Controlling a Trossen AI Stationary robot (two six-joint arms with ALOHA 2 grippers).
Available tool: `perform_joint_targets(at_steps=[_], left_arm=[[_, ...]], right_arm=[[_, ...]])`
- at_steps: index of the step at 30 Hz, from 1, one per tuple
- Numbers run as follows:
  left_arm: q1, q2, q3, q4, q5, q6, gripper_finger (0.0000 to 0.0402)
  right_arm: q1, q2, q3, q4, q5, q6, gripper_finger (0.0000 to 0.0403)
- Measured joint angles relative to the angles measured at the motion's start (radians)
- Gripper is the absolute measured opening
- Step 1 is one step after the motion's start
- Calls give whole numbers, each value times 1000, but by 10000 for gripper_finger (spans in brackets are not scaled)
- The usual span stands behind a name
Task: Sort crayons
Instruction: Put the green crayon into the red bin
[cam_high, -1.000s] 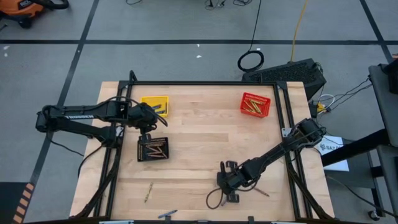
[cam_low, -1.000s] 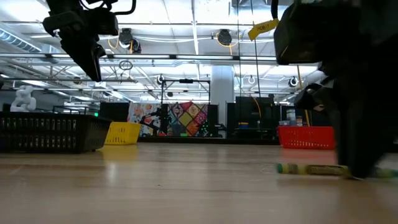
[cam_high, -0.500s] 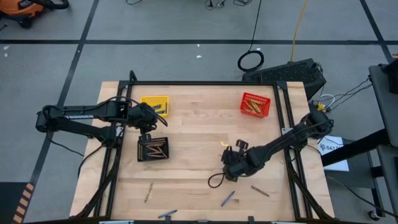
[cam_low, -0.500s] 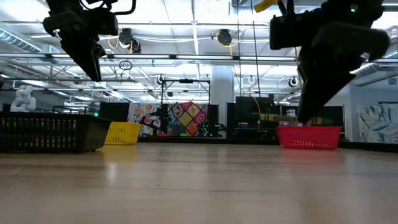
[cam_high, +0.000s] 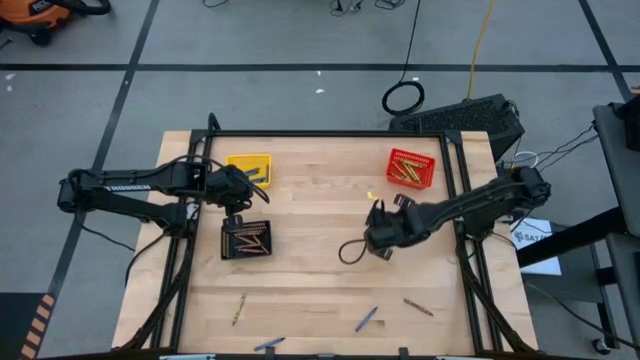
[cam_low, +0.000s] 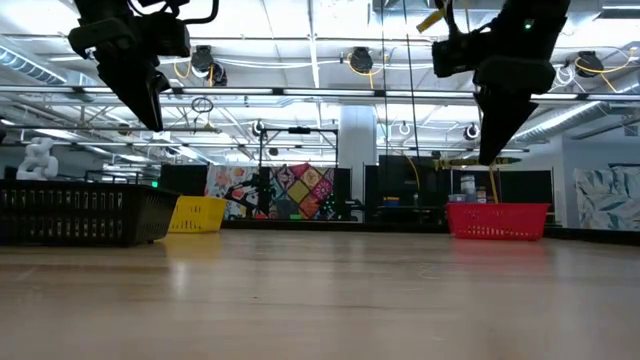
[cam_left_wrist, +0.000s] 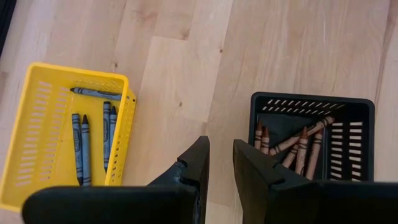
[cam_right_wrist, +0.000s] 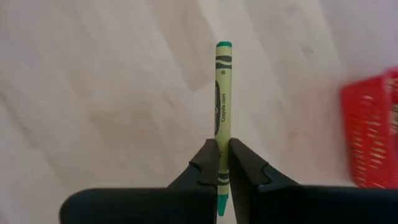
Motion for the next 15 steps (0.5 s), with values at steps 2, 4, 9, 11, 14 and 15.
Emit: perform_joint_targets(at_steps=[2,4,9,11,14,15], left_arm=[[0,0,0,0,0,0,70],[0,0,0,0,0,0,70],[0,0,0,0,0,0,70],[0,0,0,0,0,0,70],[0,0,0,0,0,0,70],[0,0,0,0,0,0,70]], right_arm=[[-33,-16,0,-32,1,-19,0],[-71,-28,-2,-44,1,-46,0],[-171,-76,-48,-48,1,-90,0],[-213,-98,-73,-53,0,-105,0],[-276,-140,-114,-48,-1,-123,0],[-296,-153,-127,-48,-1,-129,0]])
